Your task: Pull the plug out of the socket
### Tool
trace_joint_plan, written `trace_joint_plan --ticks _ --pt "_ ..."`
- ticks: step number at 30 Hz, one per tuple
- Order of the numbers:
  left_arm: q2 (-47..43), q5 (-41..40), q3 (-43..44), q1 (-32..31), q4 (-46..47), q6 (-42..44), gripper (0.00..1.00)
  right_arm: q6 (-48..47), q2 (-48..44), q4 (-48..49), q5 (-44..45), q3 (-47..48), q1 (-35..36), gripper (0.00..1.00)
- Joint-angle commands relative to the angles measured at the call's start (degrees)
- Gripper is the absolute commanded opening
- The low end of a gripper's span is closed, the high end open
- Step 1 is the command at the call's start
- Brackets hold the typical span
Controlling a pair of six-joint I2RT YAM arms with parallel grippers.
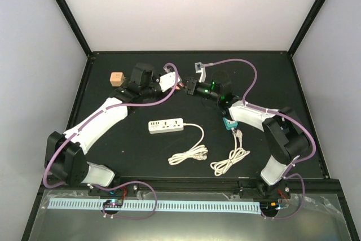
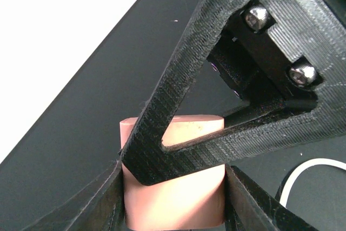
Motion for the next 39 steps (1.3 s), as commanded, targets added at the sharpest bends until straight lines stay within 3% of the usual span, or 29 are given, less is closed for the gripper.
trace_joint_plan --ticks 1,4,7,17,29,39 --pt "0.7 -1.1 2.6 -0.9 -0.3 -0.6 0.35 0.2 -1.2 3.3 -1.2 0.1 0.9 0.09" --pt "1.1 -2.7 3.2 -0.8 -2.4 -0.3 0.29 -0.9 -1.3 2.7 -1.4 0.5 0.8 0.22" --pt "1.7 -3.6 3.9 -0.7 -5.1 -0.2 0.28 -3.6 -1.1 0.7 -2.3 1.9 0.4 0.44" --pt "0.4 -2.4 1.1 3.4 -6.4 -1.1 0.25 -14.9 -2.1 -7.2 -4.0 4.3 -3.9 0.84" --pt "1.4 2.3 -3.8 21.5 -10.4 -0.6 0.25 -39.8 -3.3 -27.4 -10.7 10.7 -6.0 0.88" --pt "9.7 2.2 -3.7 35.7 -13.8 4.7 0.25 -54.7 1.2 -45.6 -12.4 18.8 -6.0 0.86"
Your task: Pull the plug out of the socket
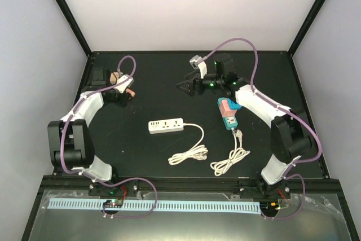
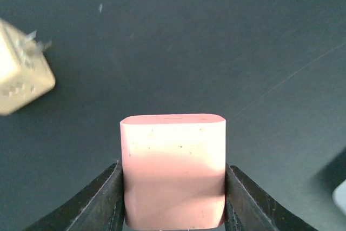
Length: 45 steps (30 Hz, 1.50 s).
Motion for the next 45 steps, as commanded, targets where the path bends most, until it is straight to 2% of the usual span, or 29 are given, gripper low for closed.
trace_joint_plan --ticks 1,14,31,34,40,43,45 --pt "4.0 0.2 1.3 4.9 -2.0 3.1 0.25 -8.7 2.7 -10.9 -1.5 4.9 -0.1 0.86" --pt "14.6 -4.5 6.0 11.8 -2.0 4.9 0.26 -14.5 4.7 -16.3 1.3 6.1 0.1 0.85" --pt "19.5 -5.1 9.0 13.1 -4.4 5.3 0.32 -26.1 8.3 -23.6 6.8 8.5 3.9 0.85" --pt "19.9 -4.9 9.6 13.2 -5.2 5.3 0.38 -28.5 8.5 -24.6 9.2 8.5 5.4 0.85" --pt "19.3 -4.6 9.4 13.4 -5.6 5.3 0.68 -32.7 10.6 -27.7 12.8 10.3 8.3 0.88" --pt "18.5 -4.3 9.1 13.4 -5.9 5.3 0.79 -34.4 11.9 -29.9 13.9 12.2 9.4 0.91" --pt "17.9 -3.9 9.1 13.5 -6.2 5.3 0.83 -35.8 12.4 -30.7 15.1 12.9 10.3 0.93"
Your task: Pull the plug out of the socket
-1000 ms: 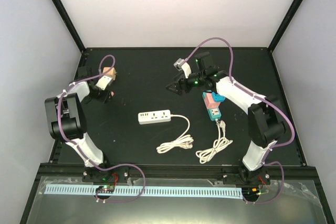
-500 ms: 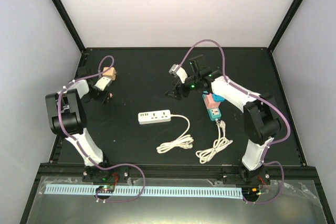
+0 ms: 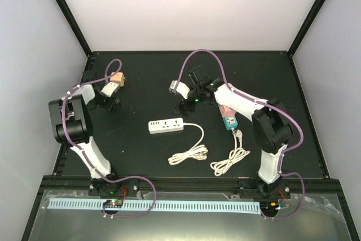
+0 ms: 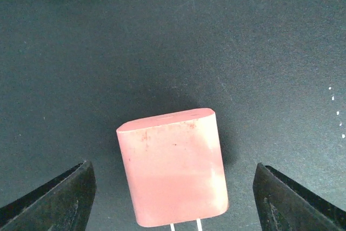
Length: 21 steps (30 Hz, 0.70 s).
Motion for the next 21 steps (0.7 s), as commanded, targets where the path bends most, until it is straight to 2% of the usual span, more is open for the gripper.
trace_joint_plan --ticks 1,7,21 --pt "-2.0 1.6 1.4 0.6 -1.7 0.2 0.84 -5.0 1.6 -3.3 3.9 3.1 1.8 0.93" --pt "-6.0 5.2 1.2 0.6 -4.2 -0.6 0.99 -12.4 3.9 -7.6 9.2 5.4 5.5 0.94" --pt "-14.0 11.5 0.0 0.3 -5.9 -1.9 0.99 -22.0 13.3 -17.3 16.7 13.2 10.3 0.91"
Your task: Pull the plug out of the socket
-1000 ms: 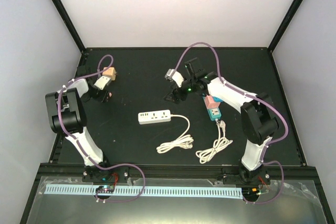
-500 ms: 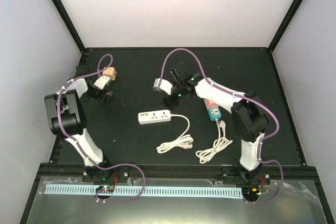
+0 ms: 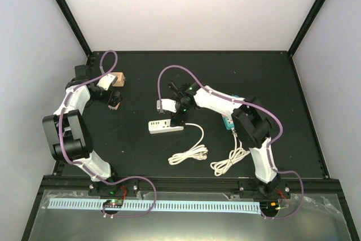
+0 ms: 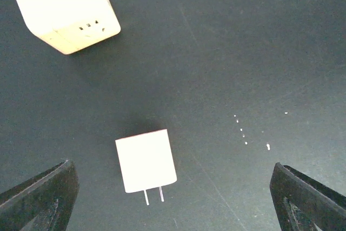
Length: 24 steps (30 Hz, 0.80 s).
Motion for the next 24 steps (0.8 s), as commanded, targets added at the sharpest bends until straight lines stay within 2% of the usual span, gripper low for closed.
trace_joint_plan --ticks 1,11,14,19,24 --pt "-2.4 4.2 0.1 0.2 -2.3 -0.8 0.99 -3.9 2.8 -3.0 4.7 1.9 2.2 0.91" --pt "-5.4 4.8 -1.1 0.0 -1.3 -0.9 0.99 -4.6 9.3 -6.0 6.9 9.0 3.2 0.84" --pt "-5.6 4.8 -1.1 0.0 -1.3 -0.9 0.99 -5.3 10.7 -6.8 8.2 10.8 3.3 0.78" --pt "-5.6 4.9 -1.3 0.0 -0.8 -1.0 0.99 -5.4 12.7 -6.3 11.4 13.5 3.3 0.61" --pt "-5.5 5.0 -1.3 0.0 -0.7 -1.1 0.99 -7.0 15.5 -3.5 17.4 16.5 2.7 0.54"
